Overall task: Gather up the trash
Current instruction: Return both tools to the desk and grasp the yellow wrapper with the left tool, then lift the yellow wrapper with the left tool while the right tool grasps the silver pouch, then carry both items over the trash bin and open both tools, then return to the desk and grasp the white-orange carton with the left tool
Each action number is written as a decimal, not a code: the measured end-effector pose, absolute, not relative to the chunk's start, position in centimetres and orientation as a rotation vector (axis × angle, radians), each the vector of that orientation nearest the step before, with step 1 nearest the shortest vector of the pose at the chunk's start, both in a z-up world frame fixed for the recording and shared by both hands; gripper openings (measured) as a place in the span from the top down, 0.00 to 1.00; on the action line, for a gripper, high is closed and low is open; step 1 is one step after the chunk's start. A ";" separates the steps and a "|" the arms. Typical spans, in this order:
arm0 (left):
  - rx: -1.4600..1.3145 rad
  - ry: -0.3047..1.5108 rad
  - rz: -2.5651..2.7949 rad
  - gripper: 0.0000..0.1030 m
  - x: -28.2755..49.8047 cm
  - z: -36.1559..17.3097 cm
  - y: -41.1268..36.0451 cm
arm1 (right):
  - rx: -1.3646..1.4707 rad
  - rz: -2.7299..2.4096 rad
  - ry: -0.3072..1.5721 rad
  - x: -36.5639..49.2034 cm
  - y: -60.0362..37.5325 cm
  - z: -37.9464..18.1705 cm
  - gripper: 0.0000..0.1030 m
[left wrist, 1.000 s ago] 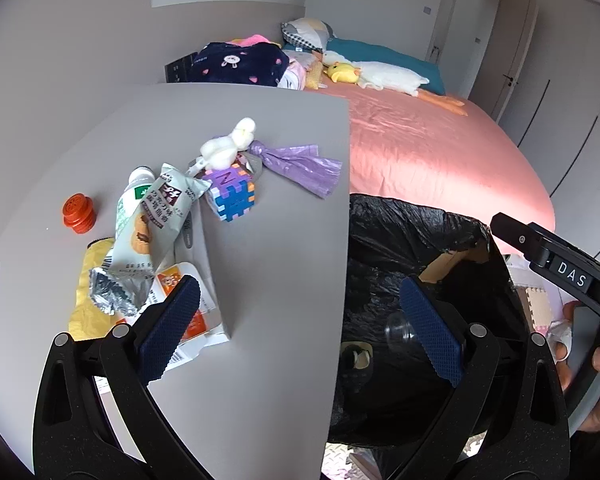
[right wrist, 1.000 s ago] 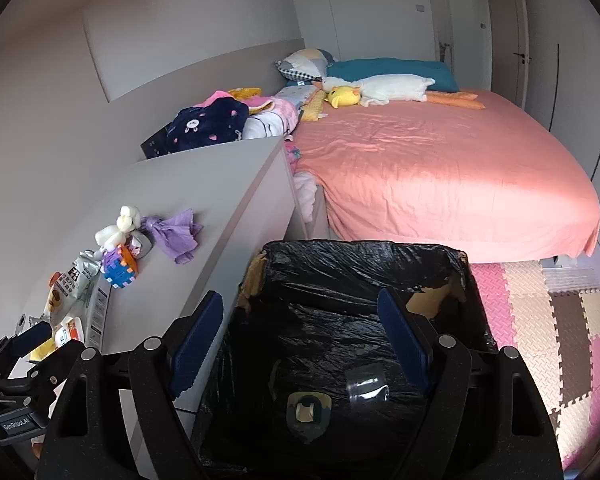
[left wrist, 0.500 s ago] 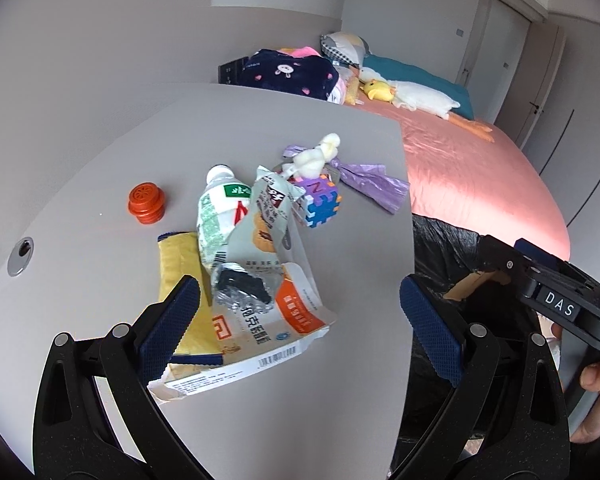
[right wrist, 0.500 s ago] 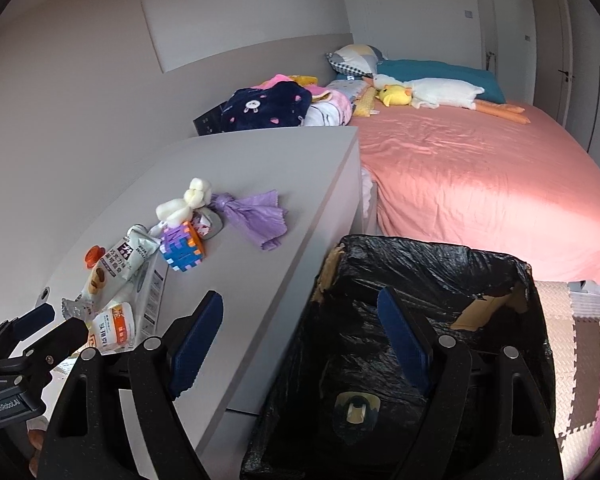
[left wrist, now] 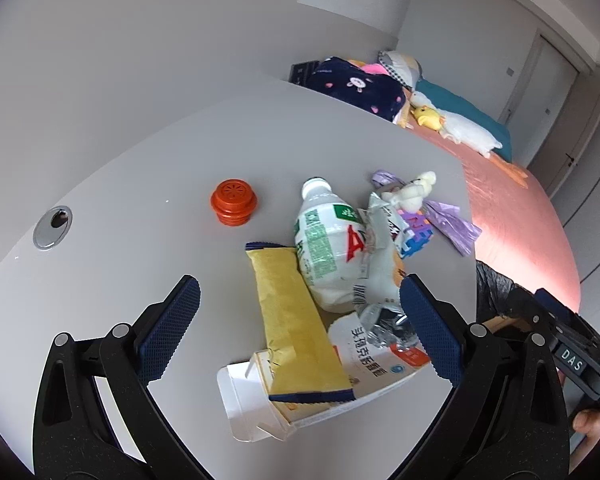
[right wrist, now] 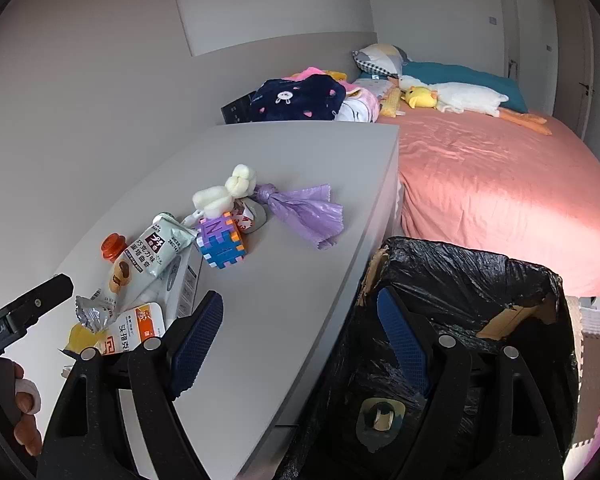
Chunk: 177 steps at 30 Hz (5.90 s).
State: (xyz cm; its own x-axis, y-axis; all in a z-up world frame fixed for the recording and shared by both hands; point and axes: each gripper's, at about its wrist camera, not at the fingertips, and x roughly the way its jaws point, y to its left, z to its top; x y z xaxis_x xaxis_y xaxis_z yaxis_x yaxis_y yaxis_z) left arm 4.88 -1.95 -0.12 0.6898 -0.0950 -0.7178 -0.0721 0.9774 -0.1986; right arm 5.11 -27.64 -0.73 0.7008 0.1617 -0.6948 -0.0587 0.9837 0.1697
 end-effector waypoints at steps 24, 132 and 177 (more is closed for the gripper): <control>-0.197 1.014 0.022 0.64 8.5 -6.2 -0.8 | 0.116 0.260 0.819 9.1 -19.3 -1.1 0.22; 0.094 0.960 -0.555 0.44 3.1 -1.7 -29.5 | 0.325 -0.077 0.785 -1.0 -46.7 0.3 0.57; 0.217 0.882 -0.242 0.06 0.9 -1.4 -15.6 | 0.226 0.084 0.815 1.7 -35.4 -0.8 0.18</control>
